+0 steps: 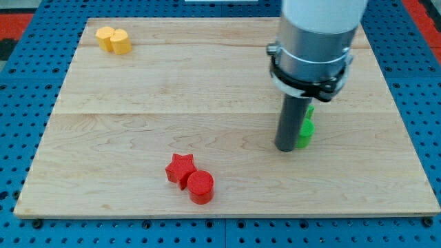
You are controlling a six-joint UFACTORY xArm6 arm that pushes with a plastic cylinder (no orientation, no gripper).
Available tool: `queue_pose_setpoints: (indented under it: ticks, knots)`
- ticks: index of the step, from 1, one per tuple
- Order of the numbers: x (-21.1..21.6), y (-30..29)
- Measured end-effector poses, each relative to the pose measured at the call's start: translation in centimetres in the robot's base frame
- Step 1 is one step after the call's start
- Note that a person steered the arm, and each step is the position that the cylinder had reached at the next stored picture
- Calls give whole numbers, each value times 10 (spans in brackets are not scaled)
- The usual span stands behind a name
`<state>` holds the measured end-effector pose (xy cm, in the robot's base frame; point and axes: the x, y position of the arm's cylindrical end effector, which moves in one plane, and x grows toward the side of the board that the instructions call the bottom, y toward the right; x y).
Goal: Move your arm to the right of the green star
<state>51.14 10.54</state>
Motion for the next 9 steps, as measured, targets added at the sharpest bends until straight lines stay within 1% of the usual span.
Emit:
queue_pose_setpoints:
  ticks: [1,2,3,4,5,6,7,8,9]
  knots:
    - [24,-21]
    - [52,53]
    - [52,102]
    - [52,106]
    - [43,106]
    - [38,88]
    - [6,83]
    - [-17,86]
    - [-29,86]
